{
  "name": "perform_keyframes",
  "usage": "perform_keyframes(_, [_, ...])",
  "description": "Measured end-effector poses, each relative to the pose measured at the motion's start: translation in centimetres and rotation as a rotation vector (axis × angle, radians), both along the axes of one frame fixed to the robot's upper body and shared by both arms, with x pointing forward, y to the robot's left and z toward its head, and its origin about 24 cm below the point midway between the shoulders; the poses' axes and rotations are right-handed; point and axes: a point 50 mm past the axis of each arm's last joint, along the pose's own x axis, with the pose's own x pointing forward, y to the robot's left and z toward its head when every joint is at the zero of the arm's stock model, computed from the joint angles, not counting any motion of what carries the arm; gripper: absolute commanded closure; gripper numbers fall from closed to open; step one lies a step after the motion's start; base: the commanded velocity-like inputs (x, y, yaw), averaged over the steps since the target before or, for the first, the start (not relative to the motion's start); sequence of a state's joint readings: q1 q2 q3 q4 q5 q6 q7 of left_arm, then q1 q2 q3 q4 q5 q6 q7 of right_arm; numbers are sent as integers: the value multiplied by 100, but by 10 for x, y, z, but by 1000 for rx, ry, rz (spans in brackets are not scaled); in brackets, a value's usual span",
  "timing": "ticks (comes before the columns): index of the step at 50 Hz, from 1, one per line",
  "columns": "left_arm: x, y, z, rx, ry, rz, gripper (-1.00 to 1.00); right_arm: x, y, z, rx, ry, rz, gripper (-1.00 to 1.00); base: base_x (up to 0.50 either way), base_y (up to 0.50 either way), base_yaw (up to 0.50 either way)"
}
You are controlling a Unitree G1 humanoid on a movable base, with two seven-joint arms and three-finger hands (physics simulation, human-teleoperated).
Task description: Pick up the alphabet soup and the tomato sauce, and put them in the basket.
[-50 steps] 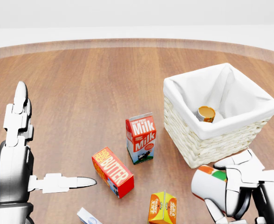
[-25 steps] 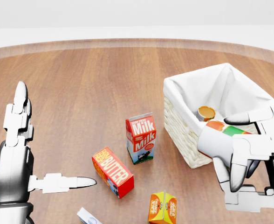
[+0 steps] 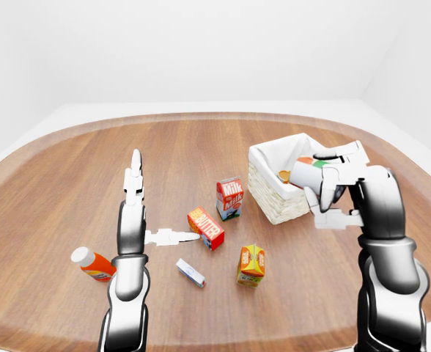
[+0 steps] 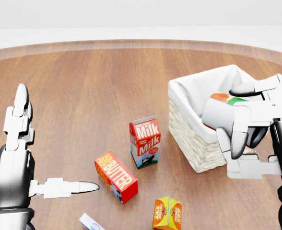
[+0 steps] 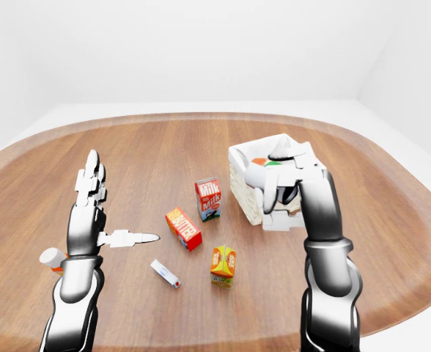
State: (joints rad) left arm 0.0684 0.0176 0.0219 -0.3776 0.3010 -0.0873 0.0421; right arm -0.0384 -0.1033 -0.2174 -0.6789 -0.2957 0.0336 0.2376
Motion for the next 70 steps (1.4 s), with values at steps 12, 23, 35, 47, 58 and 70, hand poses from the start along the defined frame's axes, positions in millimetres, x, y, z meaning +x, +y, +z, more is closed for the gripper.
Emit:
perform_keyframes(12, [0, 0, 0, -2, 2, 0, -100, 22, 0, 5, -24, -6, -21, 100, 0, 0, 0])
perform_keyframes(23, [1, 1, -2, -3, 7, 1, -100, 41, 3, 8, -47, -4, -35, 100, 0, 0, 0])
perform_keyframes(35, [1, 0, -1, -3, 6, -1, -100, 61, 7, 11, -86, -1, -49, 100, 0, 0, 0])
perform_keyframes(47, [1, 0, -1, -3, 5, -1, -100, 85, 9, 9, -146, 1, -87, 100, 0, 0, 0])
perform_keyframes(58, [1, 0, 0, -3, 0, -2, -100, 110, 7, 2, -203, 21, -144, 100, 0, 0, 0])
perform_keyframes(70, [1, 0, 1, -3, -3, -3, -100, 143, -2, -11, -241, 108, -250, 100, 0, 0, 0])
